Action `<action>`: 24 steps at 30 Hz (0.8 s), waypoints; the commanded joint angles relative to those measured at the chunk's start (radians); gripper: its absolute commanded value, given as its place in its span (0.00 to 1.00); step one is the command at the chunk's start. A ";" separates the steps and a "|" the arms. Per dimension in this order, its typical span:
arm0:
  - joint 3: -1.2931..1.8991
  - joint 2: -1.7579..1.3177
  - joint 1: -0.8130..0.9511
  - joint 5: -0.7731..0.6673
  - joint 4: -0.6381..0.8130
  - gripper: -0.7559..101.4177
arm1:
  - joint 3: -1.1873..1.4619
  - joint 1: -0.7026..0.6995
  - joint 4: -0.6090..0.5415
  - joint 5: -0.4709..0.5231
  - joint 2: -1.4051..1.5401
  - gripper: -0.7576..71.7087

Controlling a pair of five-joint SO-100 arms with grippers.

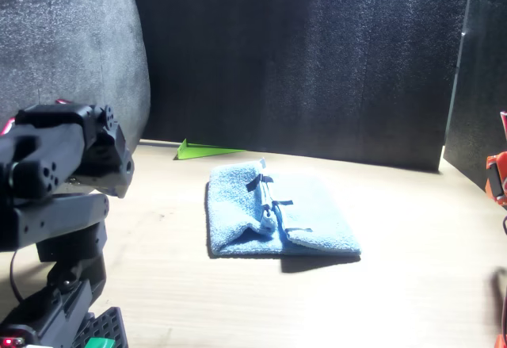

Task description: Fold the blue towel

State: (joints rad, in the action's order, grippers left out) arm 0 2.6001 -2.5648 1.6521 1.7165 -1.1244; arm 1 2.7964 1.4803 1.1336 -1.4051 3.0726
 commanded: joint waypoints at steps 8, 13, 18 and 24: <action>0.009 -0.046 0.021 0.000 -0.003 0.00 | 0.014 0.000 0.049 -0.020 0.078 0.01; 0.015 -0.058 0.021 0.000 -0.006 0.00 | 0.014 0.000 0.049 -0.020 0.078 0.04; 0.018 -0.071 0.023 -0.006 -0.011 0.00 | 0.014 0.000 0.049 -0.020 0.078 0.07; 0.025 -0.084 0.020 -0.003 -0.014 0.00 | 0.014 0.002 0.049 -0.018 0.078 0.07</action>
State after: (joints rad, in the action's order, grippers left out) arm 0 2.6200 -2.6231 1.6582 1.7043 -1.1305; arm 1 2.8118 1.4726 1.1643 -1.4051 3.1355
